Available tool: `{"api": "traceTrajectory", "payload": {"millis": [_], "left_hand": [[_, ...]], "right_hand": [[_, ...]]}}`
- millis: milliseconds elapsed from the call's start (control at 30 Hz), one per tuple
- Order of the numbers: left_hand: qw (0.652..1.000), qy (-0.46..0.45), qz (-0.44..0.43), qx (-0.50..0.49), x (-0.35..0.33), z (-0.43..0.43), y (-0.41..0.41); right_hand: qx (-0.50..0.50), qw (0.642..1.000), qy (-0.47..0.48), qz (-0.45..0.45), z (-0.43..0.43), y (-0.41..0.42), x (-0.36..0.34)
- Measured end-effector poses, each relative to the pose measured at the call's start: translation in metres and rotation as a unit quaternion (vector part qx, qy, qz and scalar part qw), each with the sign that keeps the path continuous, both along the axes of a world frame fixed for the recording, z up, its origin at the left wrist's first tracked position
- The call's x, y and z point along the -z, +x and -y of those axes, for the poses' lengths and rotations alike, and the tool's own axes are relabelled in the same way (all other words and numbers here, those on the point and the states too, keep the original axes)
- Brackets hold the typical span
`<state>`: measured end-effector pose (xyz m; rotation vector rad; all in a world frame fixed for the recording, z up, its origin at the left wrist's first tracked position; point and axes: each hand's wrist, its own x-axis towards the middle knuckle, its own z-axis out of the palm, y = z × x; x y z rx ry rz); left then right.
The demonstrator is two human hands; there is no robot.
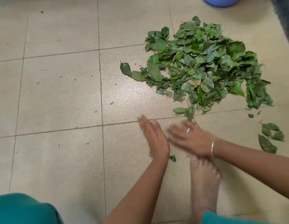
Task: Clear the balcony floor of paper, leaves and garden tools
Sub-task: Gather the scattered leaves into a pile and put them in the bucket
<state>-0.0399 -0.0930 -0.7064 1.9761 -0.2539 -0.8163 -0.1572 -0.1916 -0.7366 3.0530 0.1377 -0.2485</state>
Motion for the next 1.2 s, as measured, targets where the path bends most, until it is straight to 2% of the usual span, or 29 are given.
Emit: {"api": "traceTrajectory", "payload": {"millis": [33,100,167,200,233,267,300,333,367,400,433,467,533,567,600,633,667,700,733,767,800,833,933,967,1000,1067,1133,1167,1200], "left_hand": [[0.999,-0.031,-0.005,0.021,-0.007,0.006,0.005],[0.999,-0.03,0.017,0.041,-0.019,0.009,0.021],[0.996,0.034,0.004,0.082,-0.021,0.004,0.043],[0.987,0.079,-0.045,0.136,-0.02,0.001,0.054],[0.96,0.138,-0.111,0.218,-0.022,-0.002,0.063],[0.909,0.212,-0.176,0.313,-0.024,-0.005,0.067],[0.837,0.291,-0.222,0.406,-0.027,-0.008,0.067],[0.763,0.354,-0.242,0.484,-0.028,-0.011,0.063],[0.704,0.394,-0.238,0.541,-0.028,-0.012,0.058],[0.677,0.407,-0.219,0.572,-0.026,-0.011,0.052],[0.689,0.391,-0.192,0.579,-0.021,-0.008,0.049],[0.735,0.342,-0.158,0.564,-0.015,-0.003,0.05],[0.855,0.215,-0.072,0.467,-0.016,0.015,0.063],[0.89,0.172,-0.044,0.419,-0.021,0.024,0.075],[0.902,0.162,-0.04,0.397,-0.027,0.031,0.086],[0.892,0.187,-0.056,0.407,-0.032,0.036,0.093],[0.855,0.247,-0.08,0.449,-0.036,0.036,0.097],[0.79,0.327,-0.104,0.509,-0.04,0.032,0.099],[0.718,0.391,-0.128,0.562,-0.042,0.028,0.096],[0.663,0.428,-0.137,0.598,-0.039,0.024,0.093],[0.645,0.438,-0.127,0.613,-0.034,0.023,0.089],[0.667,0.414,-0.095,0.612,-0.027,0.026,0.086],[0.841,0.203,0.058,0.499,-0.015,0.052,0.078],[0.877,0.146,0.092,0.448,-0.018,0.061,0.076],[0.895,0.12,0.116,0.414,-0.02,0.069,0.075],[0.88,0.164,0.111,0.432,-0.027,0.076,0.075],[0.801,0.283,0.011,0.527,-0.033,0.07,0.073],[0.754,0.33,-0.04,0.566,-0.035,0.065,0.071],[0.723,0.35,-0.065,0.592,-0.034,0.062,0.069]], "right_hand": [[0.109,0.994,-0.003,-0.006,0.021,0.003,-0.007],[0.316,0.948,0.035,-0.004,0.053,0.01,-0.032],[0.379,0.921,0.092,0.025,0.05,0.017,-0.049],[0.381,0.911,0.155,0.019,0.035,0.019,-0.054],[0.37,0.897,0.241,-0.01,0.014,0.02,-0.058],[0.342,0.877,0.331,-0.064,-0.011,0.02,-0.058],[0.302,0.853,0.406,-0.13,-0.036,0.02,-0.055],[0.253,0.835,0.45,-0.19,-0.057,0.019,-0.051],[0.218,0.823,0.47,-0.233,-0.068,0.02,-0.047],[0.215,0.817,0.477,-0.243,-0.069,0.021,-0.043],[0.252,0.814,0.476,-0.219,-0.062,0.024,-0.039],[0.317,0.809,0.464,-0.172,-0.046,0.029,-0.036],[0.455,0.786,0.414,-0.062,-0.002,0.037,-0.038],[0.494,0.781,0.382,-0.017,0.019,0.038,-0.043],[0.507,0.787,0.352,0.008,0.035,0.037,-0.048],[0.496,0.798,0.343,0.003,0.045,0.034,-0.054],[0.462,0.811,0.357,-0.037,0.047,0.031,-0.06],[0.412,0.822,0.378,-0.111,0.041,0.027,-0.061],[0.357,0.822,0.394,-0.203,0.027,0.024,-0.061],[0.315,0.814,0.397,-0.284,0.014,0.02,-0.057],[0.299,0.808,0.39,-0.323,0.006,0.017,-0.054],[0.317,0.811,0.386,-0.303,0.007,0.015,-0.052],[0.445,0.83,0.325,-0.083,0.049,0.014,-0.059],[0.47,0.827,0.307,-0.041,0.065,0.012,-0.064],[0.48,0.823,0.299,-0.04,0.077,0.011,-0.069],[0.45,0.812,0.346,-0.136,0.082,0.007,-0.072],[0.389,0.756,0.422,-0.313,0.056,0.007,-0.064],[0.361,0.741,0.434,-0.364,0.043,0.007,-0.06],[0.348,0.747,0.439,-0.358,0.036,0.006,-0.056]]}}
